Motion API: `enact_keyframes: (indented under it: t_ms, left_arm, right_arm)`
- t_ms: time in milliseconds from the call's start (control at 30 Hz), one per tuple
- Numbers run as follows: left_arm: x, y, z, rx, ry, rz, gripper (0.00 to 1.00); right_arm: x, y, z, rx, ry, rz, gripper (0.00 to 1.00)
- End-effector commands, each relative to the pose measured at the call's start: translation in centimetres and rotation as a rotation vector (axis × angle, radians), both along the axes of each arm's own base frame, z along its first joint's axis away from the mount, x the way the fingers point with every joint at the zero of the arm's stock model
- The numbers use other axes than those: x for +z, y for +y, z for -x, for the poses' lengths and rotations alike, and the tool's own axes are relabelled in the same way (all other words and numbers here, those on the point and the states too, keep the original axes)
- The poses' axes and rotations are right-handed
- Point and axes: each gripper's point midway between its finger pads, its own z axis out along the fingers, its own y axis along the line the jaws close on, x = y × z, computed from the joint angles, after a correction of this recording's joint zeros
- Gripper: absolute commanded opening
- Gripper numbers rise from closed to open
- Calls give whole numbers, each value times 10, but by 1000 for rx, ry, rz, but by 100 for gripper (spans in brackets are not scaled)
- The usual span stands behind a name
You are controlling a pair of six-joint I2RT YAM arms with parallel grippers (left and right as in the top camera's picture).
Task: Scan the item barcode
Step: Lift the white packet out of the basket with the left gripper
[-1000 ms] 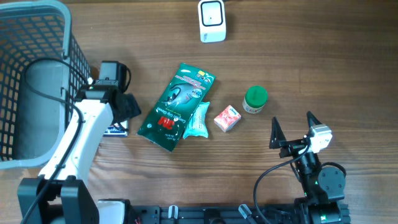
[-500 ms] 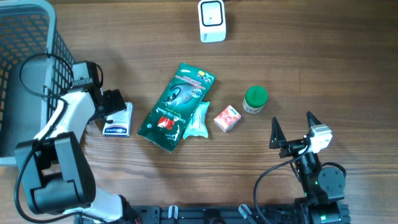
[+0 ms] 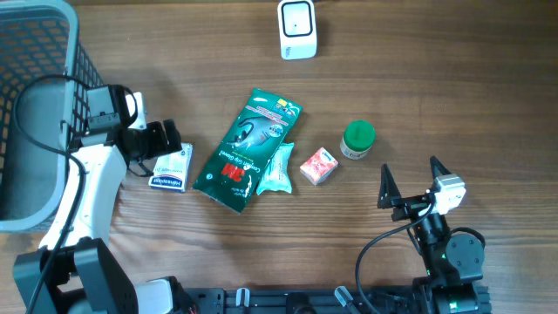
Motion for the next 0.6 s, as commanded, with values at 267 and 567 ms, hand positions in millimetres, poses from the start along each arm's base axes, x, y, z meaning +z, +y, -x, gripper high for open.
enact_keyframes:
  t_ms: [267,567]
  left_arm:
    - [-74,-12,14,-360,181,-9,100]
    - [-95,-14,22,-298,254,34,62]
  right_arm:
    - [1,1,0,5,-8,9,100]
    - [1,1,0,5,-8,9,100]
